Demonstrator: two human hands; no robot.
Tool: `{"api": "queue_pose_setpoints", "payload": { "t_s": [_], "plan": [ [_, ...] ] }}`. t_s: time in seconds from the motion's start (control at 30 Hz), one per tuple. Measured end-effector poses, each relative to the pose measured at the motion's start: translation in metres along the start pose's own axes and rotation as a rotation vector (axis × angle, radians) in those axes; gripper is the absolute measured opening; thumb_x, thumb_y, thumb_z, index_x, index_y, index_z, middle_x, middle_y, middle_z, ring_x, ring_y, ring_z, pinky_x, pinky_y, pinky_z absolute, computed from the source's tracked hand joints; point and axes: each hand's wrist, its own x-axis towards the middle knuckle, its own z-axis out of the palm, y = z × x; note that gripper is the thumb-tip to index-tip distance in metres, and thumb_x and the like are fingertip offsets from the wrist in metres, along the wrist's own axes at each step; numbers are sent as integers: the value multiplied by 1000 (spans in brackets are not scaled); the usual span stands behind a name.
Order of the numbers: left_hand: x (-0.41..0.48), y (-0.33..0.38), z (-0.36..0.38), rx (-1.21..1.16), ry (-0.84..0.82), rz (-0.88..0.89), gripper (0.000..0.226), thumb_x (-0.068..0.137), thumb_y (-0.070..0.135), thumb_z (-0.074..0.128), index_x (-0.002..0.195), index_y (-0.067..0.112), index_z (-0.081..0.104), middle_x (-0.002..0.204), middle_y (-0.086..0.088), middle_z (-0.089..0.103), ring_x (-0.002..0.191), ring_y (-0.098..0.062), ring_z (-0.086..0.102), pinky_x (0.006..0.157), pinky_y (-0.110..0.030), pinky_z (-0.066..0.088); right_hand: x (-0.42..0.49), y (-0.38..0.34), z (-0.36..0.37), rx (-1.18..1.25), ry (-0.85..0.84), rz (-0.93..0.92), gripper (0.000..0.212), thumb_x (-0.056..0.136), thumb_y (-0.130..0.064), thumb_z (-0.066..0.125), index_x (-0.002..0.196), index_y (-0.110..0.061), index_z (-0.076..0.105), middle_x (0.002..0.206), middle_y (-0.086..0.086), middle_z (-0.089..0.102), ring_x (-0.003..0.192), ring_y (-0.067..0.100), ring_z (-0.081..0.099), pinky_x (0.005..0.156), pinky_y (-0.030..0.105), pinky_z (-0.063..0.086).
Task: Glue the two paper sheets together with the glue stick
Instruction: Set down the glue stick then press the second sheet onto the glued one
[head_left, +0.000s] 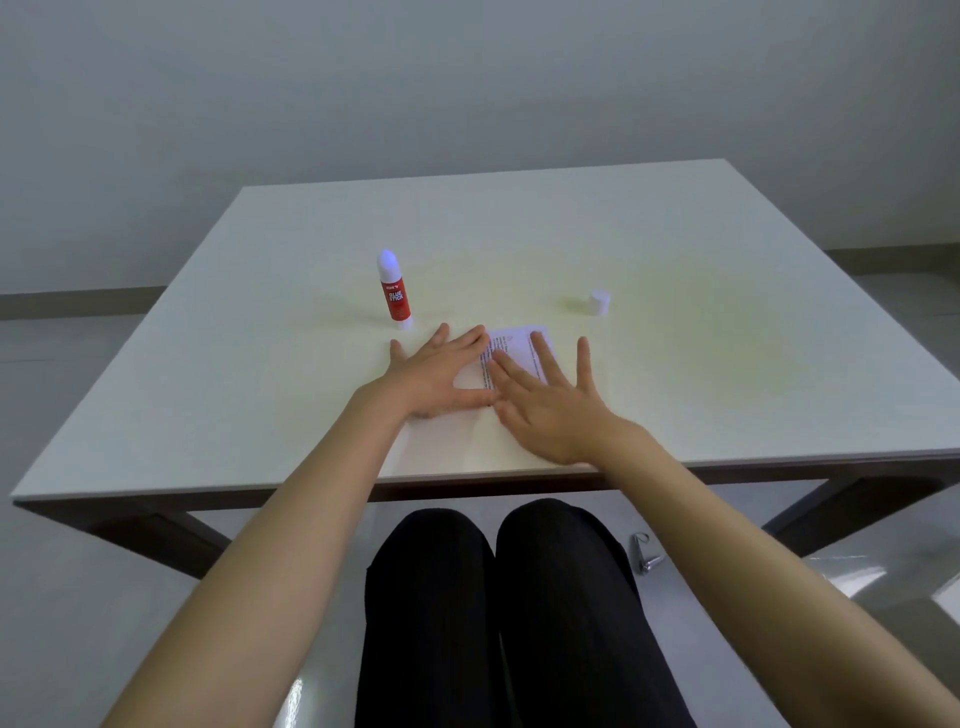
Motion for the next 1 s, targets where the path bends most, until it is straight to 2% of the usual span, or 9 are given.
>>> {"api": "queue_pose_setpoints", "payload": {
  "t_s": [0.17,0.27,0.37,0.47,0.57,0.77,0.9,1.0],
  "plan": [
    [0,0,-2,-4,-11,-1,88,80,70,43,148,37,-3,157,22,-7,147,-16,-11,107,-70,-4,27,24,-22,-23,-92,132,56,97,-41,8,149,-26,-9,159,-11,-11,143,30,-23,106,61,-22],
    [-1,0,-1,-4,-6,9,87,81,68,43,148,35,-1,157,22,-7,147,-17,-10,106,-71,-2,19,6,-13,-36,-44,-14,60,95,-45,5,149,-25,-9,159,-10,-11,143,29,-23,104,59,-25],
    [-1,0,0,-2,0,16,87,81,68,43,149,34,0,157,23,-7,147,-18,-9,105,-72,-1,10,13,-11,-7,-50,-132,57,94,-46,5,147,-34,-11,158,-18,-12,143,26,-23,101,56,-29],
    [-1,0,-1,-8,-9,0,89,80,70,43,148,36,-2,157,23,-7,147,-16,-11,106,-70,-4,19,30,-18,-6,-107,-18,55,97,-41,7,147,-34,-12,158,-17,-12,143,26,-23,107,59,-23],
    [-3,1,-2,-10,-16,-13,89,80,69,44,148,36,-2,157,22,-8,146,-16,-12,107,-69,-6,22,25,-20,39,-70,87,56,98,-40,9,149,-29,-10,159,-13,-11,144,28,-22,110,59,-20],
    [-4,3,-4,-16,-47,-24,88,81,68,44,148,36,-3,157,23,-9,146,-16,-13,106,-70,-6,-10,9,0,87,-4,-77,59,93,-46,8,149,-32,-6,159,-16,-8,143,24,-23,104,56,-27],
    [-3,4,-7,-20,-67,-38,88,82,66,45,148,35,-5,157,23,-11,146,-16,-16,107,-68,-8,-3,35,-10,70,-34,94,56,97,-40,10,149,-30,-8,159,-15,-9,145,26,-20,109,58,-20],
    [-6,3,-3,-91,-31,-31,88,83,62,49,148,34,-3,157,21,-8,145,-14,-16,108,-64,-14,-2,34,-9,80,-16,128,57,97,-40,11,149,-26,-9,160,-11,-10,145,27,-16,110,59,-17]
  ]
}}
